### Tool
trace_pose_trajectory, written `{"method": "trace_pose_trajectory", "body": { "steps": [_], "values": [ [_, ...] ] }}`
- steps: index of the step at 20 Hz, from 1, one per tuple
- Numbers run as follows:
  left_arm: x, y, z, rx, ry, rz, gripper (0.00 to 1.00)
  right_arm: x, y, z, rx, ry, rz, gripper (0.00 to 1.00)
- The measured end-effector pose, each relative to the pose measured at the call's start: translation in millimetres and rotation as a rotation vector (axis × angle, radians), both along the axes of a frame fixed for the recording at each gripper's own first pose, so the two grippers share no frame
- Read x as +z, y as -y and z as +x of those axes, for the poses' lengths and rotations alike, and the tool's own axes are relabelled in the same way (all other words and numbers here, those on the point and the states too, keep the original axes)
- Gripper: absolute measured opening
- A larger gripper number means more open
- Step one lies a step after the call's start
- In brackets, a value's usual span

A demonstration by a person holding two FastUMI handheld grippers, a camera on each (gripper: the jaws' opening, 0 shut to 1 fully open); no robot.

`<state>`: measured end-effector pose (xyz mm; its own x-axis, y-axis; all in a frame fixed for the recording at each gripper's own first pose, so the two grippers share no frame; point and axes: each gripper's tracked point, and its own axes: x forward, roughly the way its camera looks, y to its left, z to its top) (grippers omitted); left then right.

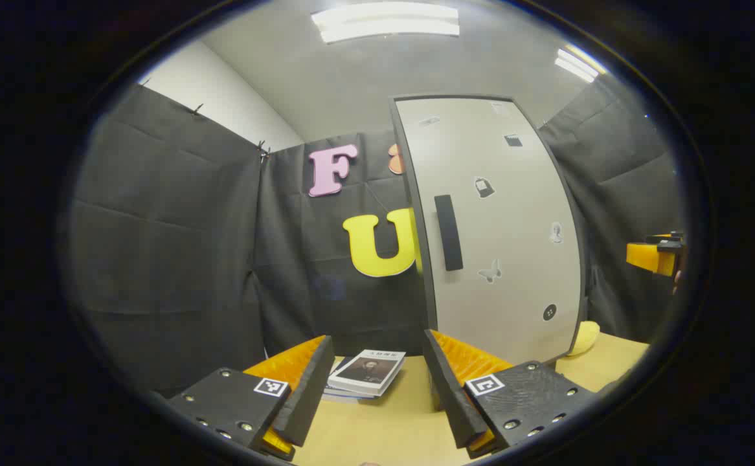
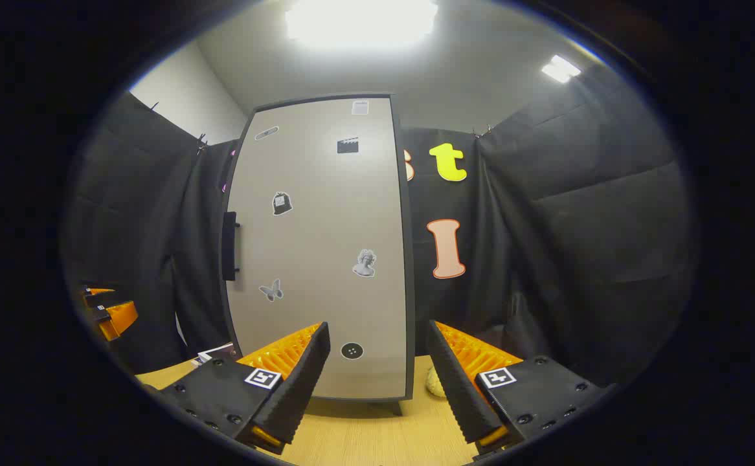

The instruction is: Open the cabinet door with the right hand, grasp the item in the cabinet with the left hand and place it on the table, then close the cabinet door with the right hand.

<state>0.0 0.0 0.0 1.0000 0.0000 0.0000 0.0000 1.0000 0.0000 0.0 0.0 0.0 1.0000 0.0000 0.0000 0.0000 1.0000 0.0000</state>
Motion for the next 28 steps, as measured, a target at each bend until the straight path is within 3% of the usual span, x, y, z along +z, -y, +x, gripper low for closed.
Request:
{"method": "trace_pose_trajectory", "body": {
  "steps": [17,19,23,24,25,26,28],
  "values": [
    [-5,-18,-9,0.029,0.005,-0.001,0.84,1,-11,3,0.007,-0.009,0.036,0.92],
    [-6,-23,-11,0.035,0.006,0.000,0.84,3,-18,6,0.022,-0.017,0.036,0.95],
    [-6,-39,-13,0.061,0.011,0.005,0.84,15,-43,18,0.071,-0.004,0.033,0.92],
    [-7,-43,-14,0.070,0.011,0.004,0.84,19,-50,22,0.085,-0.002,0.028,0.97],
    [-8,-49,-15,0.078,0.009,0.004,0.84,23,-58,25,0.100,0.002,0.026,0.92],
    [-9,-53,-17,0.087,0.007,0.006,0.84,27,-66,30,0.115,0.006,0.027,0.97],
    [-11,-65,-18,0.105,0.005,0.011,0.84,37,-80,37,0.145,0.015,0.033,0.92]
  ]
}}
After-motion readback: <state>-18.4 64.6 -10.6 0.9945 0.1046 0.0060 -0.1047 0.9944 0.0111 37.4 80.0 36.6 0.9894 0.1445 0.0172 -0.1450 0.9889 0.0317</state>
